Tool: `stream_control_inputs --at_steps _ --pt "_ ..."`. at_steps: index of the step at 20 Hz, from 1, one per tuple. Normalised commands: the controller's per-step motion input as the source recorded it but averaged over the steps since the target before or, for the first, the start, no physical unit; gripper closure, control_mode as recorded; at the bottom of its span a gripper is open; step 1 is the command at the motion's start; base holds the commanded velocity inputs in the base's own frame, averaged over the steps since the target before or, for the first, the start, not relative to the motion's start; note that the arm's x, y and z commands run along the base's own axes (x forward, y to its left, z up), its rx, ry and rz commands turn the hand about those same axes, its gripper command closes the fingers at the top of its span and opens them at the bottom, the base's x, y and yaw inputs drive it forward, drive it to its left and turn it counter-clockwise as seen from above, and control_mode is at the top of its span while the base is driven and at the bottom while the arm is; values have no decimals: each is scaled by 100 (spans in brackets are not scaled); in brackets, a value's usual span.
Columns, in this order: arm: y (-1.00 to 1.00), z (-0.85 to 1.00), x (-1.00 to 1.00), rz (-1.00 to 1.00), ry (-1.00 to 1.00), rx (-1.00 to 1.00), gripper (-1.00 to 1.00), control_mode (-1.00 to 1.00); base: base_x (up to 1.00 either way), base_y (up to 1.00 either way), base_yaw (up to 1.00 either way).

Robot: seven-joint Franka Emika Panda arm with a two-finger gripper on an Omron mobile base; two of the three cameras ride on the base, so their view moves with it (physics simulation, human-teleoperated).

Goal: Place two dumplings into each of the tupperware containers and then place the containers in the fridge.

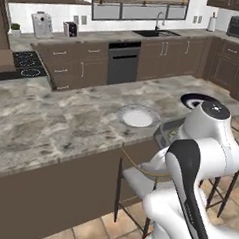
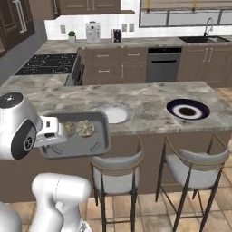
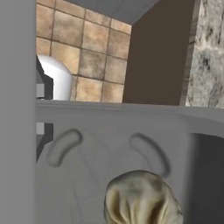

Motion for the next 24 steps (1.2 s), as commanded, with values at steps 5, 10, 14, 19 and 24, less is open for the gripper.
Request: stream_control_inputs --at_steps 5,10,14,19,24 --pt "0 0 0 0 0 0 100 100 32 -100 -8" --pt "0 0 0 0 0 0 100 100 26 -100 -10" --pt "0 0 0 0 0 0 100 100 24 -100 -9" --pt "0 0 0 0 0 0 100 100 23 -100 -8" --pt "0 0 0 0 0 0 100 100 22 -100 -7"
